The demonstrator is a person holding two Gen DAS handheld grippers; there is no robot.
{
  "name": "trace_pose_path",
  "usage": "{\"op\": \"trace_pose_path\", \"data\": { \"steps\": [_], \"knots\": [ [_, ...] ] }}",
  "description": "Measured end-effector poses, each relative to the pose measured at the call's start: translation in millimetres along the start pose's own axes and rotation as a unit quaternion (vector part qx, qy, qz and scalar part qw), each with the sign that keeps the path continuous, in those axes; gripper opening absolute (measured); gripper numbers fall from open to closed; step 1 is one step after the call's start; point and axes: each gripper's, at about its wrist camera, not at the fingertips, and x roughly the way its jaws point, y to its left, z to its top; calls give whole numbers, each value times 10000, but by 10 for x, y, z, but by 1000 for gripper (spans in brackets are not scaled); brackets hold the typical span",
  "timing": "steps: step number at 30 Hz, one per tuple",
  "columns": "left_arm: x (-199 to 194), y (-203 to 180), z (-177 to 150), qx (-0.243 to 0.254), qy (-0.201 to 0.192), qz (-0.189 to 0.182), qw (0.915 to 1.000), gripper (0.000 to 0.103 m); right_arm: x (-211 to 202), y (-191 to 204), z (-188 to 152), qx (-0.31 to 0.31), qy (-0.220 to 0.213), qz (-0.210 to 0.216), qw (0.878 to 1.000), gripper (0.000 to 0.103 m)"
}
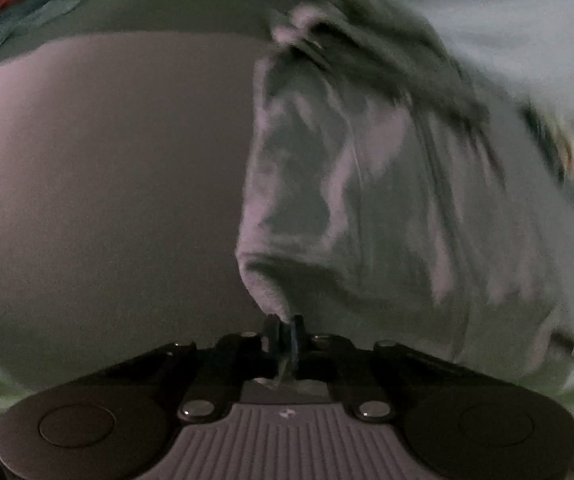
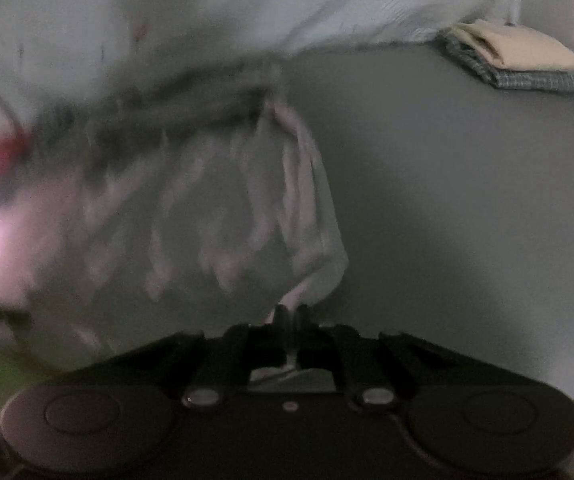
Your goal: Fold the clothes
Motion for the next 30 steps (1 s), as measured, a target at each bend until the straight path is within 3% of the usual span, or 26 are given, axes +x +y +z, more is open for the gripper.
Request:
{"op": "trace_pose_path", "data": {
  "steps": [2,5,9,14,21,26,27,28,30],
  "knots": [
    [-159,97,55,-561,-329,-287,9975,3,-149,-49,147,259,-293,254,9989,3],
    [-364,185,139,-1292,-848,-784,9849,2,-325,-83,355,411,-743,566,9948,3],
    [-507,87,300,-1631,-1494,-1103,9690,2,-397,-64,633,471,-1247,870,9873,3],
    [-548,0,659,-1996,-1844,-1573,9494,2,-352,-9,1063,579,-1662,1028,9790,3],
    [-457,-100,1558,-1904,-2320,-1725,9382,2,32,58,1958,733,-2220,1110,9659,3],
    [-176,-79,2565,-1758,-2465,-1503,9411,3,790,243,2834,671,-2348,738,9669,4],
    [-57,-70,2786,-1782,-2427,-1296,9447,5,973,262,2981,706,-2303,561,9689,11],
    [76,-64,2986,-1763,-2355,-956,9510,9,1156,281,3128,742,-2257,384,9706,32],
    [325,-57,3312,-1593,-2208,-244,9619,25,1505,323,3398,780,-2164,19,9732,58]
  ]
}}
